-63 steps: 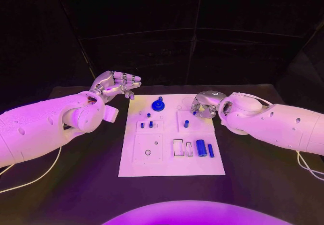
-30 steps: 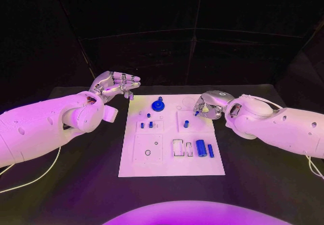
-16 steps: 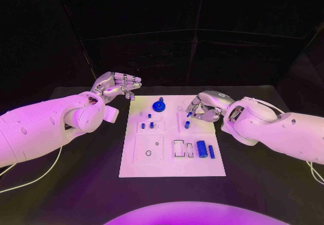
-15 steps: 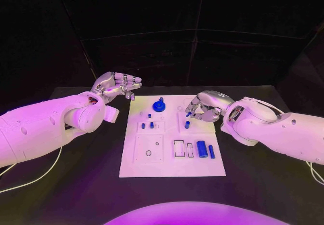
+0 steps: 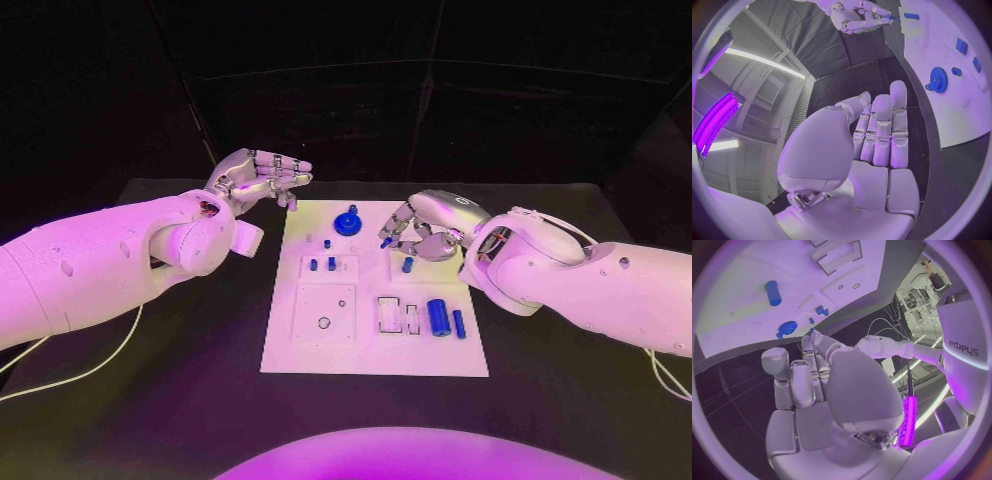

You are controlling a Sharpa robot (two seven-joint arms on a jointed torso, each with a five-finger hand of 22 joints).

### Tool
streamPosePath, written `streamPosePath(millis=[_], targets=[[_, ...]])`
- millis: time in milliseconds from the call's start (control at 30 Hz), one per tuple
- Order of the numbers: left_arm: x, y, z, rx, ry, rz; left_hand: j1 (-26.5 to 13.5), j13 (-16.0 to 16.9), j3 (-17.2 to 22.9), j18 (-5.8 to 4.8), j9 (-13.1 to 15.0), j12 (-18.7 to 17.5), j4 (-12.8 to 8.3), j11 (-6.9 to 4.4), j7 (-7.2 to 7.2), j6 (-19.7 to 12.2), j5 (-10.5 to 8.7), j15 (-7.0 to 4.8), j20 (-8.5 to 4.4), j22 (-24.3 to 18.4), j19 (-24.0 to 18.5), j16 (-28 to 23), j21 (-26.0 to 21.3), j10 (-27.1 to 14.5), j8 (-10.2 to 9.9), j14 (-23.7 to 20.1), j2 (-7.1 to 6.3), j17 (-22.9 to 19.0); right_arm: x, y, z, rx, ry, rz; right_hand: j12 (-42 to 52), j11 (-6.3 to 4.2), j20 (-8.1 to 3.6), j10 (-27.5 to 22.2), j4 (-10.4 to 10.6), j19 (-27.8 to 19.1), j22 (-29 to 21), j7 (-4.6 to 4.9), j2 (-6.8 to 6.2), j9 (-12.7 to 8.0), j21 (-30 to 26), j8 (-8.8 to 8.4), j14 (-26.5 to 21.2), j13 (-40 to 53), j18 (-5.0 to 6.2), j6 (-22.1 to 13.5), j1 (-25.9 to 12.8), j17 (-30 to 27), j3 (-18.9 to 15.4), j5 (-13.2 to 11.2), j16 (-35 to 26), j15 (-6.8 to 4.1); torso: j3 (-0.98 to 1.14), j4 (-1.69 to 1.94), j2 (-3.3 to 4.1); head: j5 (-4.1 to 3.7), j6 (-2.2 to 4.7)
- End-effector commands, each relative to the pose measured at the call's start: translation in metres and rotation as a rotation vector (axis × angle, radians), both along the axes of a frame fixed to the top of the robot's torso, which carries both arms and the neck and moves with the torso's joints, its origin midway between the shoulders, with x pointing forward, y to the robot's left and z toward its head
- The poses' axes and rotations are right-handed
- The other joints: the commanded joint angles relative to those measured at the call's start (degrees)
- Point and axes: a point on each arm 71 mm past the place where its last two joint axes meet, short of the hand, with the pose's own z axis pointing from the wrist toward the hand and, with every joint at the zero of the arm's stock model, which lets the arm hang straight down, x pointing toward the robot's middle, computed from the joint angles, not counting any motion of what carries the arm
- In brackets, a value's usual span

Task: Assemble the parts on the task board

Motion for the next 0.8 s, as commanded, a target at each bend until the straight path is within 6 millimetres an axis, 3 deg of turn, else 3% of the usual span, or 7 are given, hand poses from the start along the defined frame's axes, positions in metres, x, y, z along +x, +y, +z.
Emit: streamPosePath(millis=[33,333,433,800], targets=[[0.000,-0.003,0.002,-0.010,-0.003,-0.012,0.3,0.0,0.0,0.74,-0.1,0.3,-0.3,0.16,0.27,0.1,0.12,-0.04,-0.12,-0.1,-0.4,-0.2,-0.3,-0.4,0.4,-0.4,0.24,-0.1,-0.002,0.015,0.000,-0.003,0.012,0.044,-0.3,0.09,0.09,0.4,0.0,0.4,0.1,-0.06,0.00,0.1,0.2,-0.05,2.7,-0.1,-0.81,0.4,-0.6,0.0,0.2,0.2,0.3,-0.30,0.02,-0.09,-0.01,0.66,-0.39],[-0.001,-0.007,0.002,-0.014,-0.003,-0.021,0.3,0.0,0.0,0.74,-0.1,0.3,-0.3,0.16,0.27,0.1,0.12,-0.04,-0.12,-0.1,-0.4,-0.2,-0.3,-0.4,0.4,-0.4,0.24,-0.1,-0.001,0.048,-0.006,-0.047,0.007,0.102,-0.4,0.10,0.11,0.5,0.1,0.4,0.2,-0.07,-0.06,0.1,0.3,-0.11,2.7,-0.1,-0.83,0.5,-1.1,0.1,0.2,0.1,0.4,-0.29,-0.07,0.12,-0.04,1.76,-1.19],[-0.001,-0.009,0.002,-0.015,-0.003,-0.024,0.3,0.0,0.0,0.74,-0.1,0.3,-0.3,0.16,0.27,0.1,0.12,-0.04,-0.12,-0.1,-0.4,-0.2,-0.3,-0.4,0.4,-0.4,0.24,-0.1,-0.002,0.056,-0.012,-0.073,0.012,0.114,-0.4,0.10,0.11,0.5,0.1,0.4,0.2,-0.07,-0.06,0.1,0.3,-0.12,2.7,-0.1,-0.83,0.5,-1.1,0.1,0.2,0.1,0.4,-0.29,-0.03,0.01,-0.08,2.17,-1.40],[-0.001,-0.014,0.003,-0.018,-0.004,-0.032,0.3,0.0,0.0,0.73,-0.1,0.3,-0.4,0.19,0.30,0.0,0.12,-0.02,-0.11,-0.1,-0.4,-0.2,-0.3,-0.5,0.4,-0.4,0.21,-0.1,-0.012,0.069,-0.039,-0.168,0.046,0.156,-0.4,0.10,0.12,0.5,0.2,0.4,0.1,-0.09,-0.04,0.1,0.3,-0.16,2.7,-0.2,-0.83,0.5,-1.4,0.1,0.2,0.1,0.4,-0.28,0.06,-0.11,-0.03,2.89,-2.18]])
